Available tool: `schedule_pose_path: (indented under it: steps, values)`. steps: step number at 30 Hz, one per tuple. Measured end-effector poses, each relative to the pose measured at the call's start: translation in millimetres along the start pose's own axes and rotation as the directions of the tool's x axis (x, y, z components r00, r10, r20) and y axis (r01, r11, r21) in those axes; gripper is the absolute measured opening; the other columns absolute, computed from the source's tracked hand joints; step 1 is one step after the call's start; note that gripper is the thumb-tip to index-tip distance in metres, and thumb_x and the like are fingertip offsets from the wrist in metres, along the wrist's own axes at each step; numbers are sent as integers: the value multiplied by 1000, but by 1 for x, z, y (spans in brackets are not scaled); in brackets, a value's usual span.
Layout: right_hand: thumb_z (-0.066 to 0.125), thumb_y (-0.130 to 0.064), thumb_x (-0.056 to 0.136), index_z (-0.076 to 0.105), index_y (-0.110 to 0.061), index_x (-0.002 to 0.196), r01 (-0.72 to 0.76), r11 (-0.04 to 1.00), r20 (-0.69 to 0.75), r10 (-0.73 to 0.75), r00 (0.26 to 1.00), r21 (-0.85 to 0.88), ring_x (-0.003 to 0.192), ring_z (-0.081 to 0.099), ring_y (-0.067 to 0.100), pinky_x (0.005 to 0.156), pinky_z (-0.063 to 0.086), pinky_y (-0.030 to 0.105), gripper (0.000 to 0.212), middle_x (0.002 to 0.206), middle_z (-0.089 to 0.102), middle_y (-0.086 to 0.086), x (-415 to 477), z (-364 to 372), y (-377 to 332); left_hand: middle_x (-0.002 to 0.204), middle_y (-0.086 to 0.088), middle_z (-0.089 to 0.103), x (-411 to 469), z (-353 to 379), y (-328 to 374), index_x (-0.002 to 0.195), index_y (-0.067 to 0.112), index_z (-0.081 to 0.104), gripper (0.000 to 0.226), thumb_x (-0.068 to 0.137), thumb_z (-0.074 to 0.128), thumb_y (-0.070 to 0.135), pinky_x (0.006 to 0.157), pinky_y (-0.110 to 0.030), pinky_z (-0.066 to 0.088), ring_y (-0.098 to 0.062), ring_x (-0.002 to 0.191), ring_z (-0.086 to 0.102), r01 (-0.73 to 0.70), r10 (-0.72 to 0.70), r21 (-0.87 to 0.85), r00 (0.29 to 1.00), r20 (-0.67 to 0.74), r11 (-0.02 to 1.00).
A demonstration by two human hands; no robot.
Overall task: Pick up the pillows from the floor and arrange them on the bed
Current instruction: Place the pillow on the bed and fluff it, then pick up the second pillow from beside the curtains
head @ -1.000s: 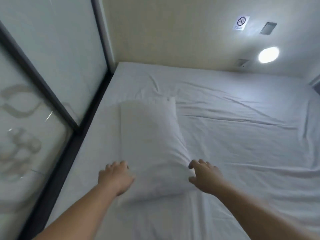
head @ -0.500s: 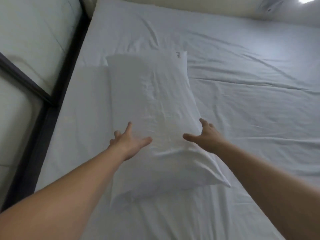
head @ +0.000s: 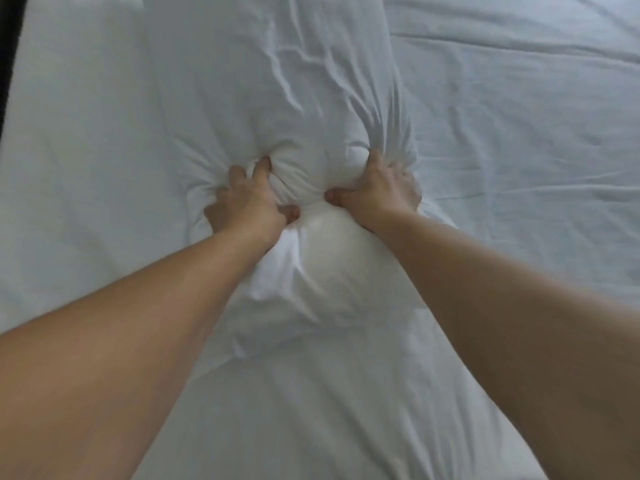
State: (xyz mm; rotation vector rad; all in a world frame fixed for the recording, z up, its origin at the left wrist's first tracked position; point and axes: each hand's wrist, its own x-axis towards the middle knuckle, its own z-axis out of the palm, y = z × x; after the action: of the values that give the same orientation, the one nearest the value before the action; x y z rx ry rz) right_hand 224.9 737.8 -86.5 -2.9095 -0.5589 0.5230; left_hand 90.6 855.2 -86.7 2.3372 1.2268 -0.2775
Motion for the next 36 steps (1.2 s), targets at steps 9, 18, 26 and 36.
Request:
schedule_pose_path:
  steps: [9, 18, 26, 36]
  values:
    - [54, -60, 84, 29, -20, 145, 127, 957, 12, -135, 991, 261, 132, 34, 32, 107, 28, 46, 77, 146, 36, 11, -93, -38, 68, 137, -20, 44, -94, -23, 0, 133, 20, 44, 47, 87, 54, 27, 97, -56, 34, -45, 115, 46, -245, 276, 171, 941, -195, 954]
    - [52, -43, 93, 55, -18, 122, -79, 959, -21, 88, 996, 273, 111, 53, 23, 97, 42, 47, 39, 122, 55, 5, -261, -54, 318, 132, -16, 53, -299, 94, 131, 136, 17, 45, 57, 87, 58, 41, 91, -49, 48, -35, 110, 57, -834, 837, -197, 442, 321, 516]
    - [59, -16, 80, 36, -29, 141, -408, 912, 327, 373, 868, 42, 134, 33, 21, 110, 31, 42, 66, 149, 37, -2, -341, -19, 515, 124, -6, 49, -386, 198, 239, 137, 24, 32, 76, 73, 68, 46, 79, -45, 44, -32, 104, 51, -891, 670, 0, 341, 659, 454]
    - [53, -25, 79, 55, -28, 99, -219, 951, 388, 289, 875, -216, 96, 57, 25, 75, 30, 38, 20, 106, 65, 1, -355, 32, 526, 109, -4, 65, -410, 245, 263, 112, 15, 50, 43, 76, 68, 27, 72, -34, 42, -26, 99, 63, -925, 431, 265, 364, 826, 273]
